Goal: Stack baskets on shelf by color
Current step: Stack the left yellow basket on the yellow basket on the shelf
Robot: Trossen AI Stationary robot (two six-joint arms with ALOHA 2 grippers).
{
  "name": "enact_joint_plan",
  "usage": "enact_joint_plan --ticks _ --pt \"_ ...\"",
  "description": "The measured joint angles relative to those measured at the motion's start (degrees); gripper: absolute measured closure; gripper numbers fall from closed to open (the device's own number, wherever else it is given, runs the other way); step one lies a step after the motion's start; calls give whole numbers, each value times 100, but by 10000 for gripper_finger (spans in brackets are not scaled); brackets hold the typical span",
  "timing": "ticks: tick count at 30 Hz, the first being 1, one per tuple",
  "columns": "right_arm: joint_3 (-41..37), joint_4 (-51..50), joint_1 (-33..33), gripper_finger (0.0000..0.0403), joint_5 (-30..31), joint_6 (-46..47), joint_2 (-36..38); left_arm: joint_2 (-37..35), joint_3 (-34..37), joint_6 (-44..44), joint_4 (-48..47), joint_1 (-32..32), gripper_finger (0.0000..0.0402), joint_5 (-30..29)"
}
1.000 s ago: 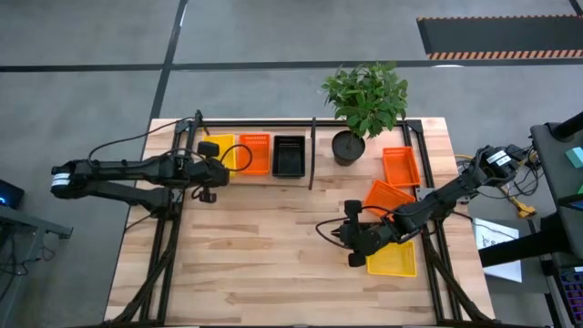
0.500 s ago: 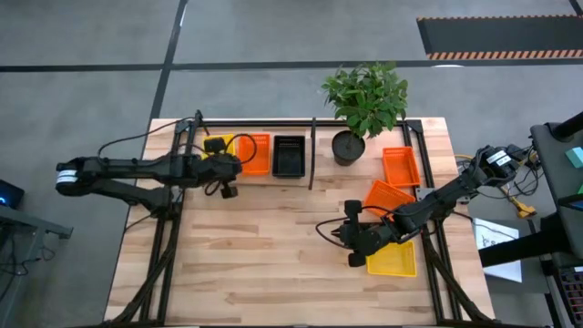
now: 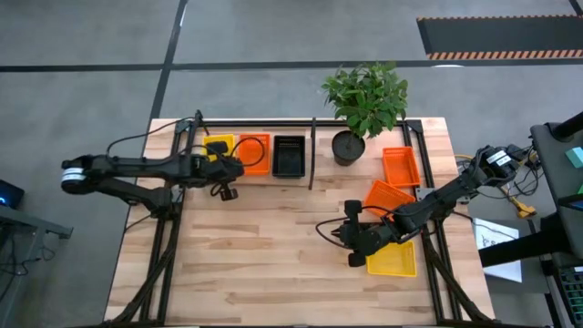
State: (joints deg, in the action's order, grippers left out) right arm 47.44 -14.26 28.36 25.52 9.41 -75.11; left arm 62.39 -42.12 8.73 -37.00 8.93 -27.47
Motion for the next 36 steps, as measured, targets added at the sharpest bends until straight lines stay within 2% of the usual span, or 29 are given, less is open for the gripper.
enact_joint_plan --ticks 10,36 --pt "0 -13 0 394 0 0 0 -307 3 10 71 0 401 17" --pt "0 -43 2 394 -7 125 0 -86 128 -106 32 0 402 38"
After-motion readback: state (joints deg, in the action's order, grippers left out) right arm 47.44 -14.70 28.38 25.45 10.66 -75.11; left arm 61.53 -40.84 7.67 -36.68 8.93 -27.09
